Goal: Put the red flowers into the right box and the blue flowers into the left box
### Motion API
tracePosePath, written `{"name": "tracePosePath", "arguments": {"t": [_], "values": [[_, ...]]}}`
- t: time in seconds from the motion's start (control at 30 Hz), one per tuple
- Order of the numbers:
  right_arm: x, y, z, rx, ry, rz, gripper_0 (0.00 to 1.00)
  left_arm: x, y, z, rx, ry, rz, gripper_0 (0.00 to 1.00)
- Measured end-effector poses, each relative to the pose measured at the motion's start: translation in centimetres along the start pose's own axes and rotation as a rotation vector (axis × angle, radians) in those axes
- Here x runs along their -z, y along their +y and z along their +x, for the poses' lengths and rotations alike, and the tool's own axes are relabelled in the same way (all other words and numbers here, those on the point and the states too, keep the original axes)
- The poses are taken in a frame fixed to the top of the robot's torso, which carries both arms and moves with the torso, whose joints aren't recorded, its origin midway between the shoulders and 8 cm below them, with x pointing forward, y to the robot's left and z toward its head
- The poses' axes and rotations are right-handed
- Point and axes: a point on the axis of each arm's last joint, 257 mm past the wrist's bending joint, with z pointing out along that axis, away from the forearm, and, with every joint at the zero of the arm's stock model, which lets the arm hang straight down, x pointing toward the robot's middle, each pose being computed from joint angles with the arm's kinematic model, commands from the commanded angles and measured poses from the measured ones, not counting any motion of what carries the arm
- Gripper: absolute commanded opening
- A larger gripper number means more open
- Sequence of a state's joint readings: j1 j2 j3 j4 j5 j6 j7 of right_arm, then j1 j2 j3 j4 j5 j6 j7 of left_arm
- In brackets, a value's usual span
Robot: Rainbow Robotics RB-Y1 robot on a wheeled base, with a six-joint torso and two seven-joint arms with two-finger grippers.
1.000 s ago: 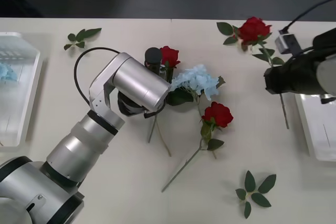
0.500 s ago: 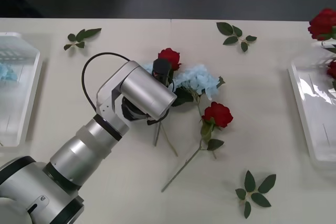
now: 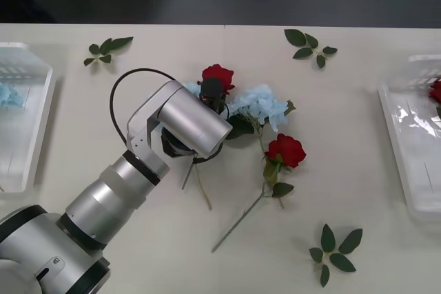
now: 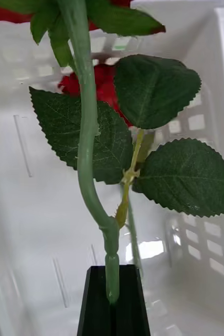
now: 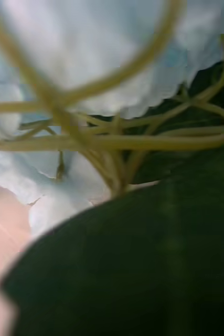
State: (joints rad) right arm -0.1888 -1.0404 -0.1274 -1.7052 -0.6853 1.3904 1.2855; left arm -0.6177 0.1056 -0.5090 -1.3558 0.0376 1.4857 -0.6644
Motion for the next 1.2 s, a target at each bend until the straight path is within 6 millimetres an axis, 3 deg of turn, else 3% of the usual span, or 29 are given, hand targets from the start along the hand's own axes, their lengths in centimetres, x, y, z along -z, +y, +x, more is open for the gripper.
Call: {"name": "tracePosePath", "arguments": {"t": [0.17,0.27,0.37,0.53,0.77,0.8,0.83,0.87,0.9,0.97,1.2], "values": [[-1.0,-2.1,2.5,0.012,0.039,0.064,0.00,0.5,-0.3,-0.1,0.000,-0.006,0.009,0.00],[-1.5,-3.3,3.5,0.025,0.051,0.112,0.00,2.1,-0.6,-0.2,0.006,-0.028,0.047,0.00],[-2.2,-3.2,4.0,0.034,0.055,0.114,0.00,4.1,-0.6,-0.3,0.016,-0.065,0.101,0.00],[-2.9,-3.4,4.2,0.023,0.052,0.108,0.00,6.3,1.4,-0.3,0.038,-0.099,0.124,0.00],[-2.9,-3.9,4.0,0.027,0.047,0.126,0.03,9.3,4.8,-2.7,0.083,-0.157,0.126,0.00],[-2.9,-4.1,4.0,0.029,0.045,0.133,0.10,9.7,5.3,-3.0,0.086,-0.156,0.131,0.00],[-2.9,-4.3,3.9,0.031,0.043,0.140,0.40,10.2,5.8,-3.2,0.089,-0.154,0.135,0.00],[-2.9,-4.4,3.8,0.033,0.041,0.147,0.51,10.6,6.4,-3.5,0.094,-0.156,0.135,0.00],[-2.9,-4.6,3.8,0.035,0.040,0.151,0.77,11.1,7.1,-3.8,0.096,-0.159,0.135,0.00],[-2.8,-4.7,3.7,0.038,0.037,0.158,0.98,12.1,8.5,-4.6,0.098,-0.176,0.132,0.00],[-3.3,-4.2,3.8,0.064,0.030,0.161,0.99,15.9,13.3,-6.7,0.167,-0.238,0.174,0.00]]}}
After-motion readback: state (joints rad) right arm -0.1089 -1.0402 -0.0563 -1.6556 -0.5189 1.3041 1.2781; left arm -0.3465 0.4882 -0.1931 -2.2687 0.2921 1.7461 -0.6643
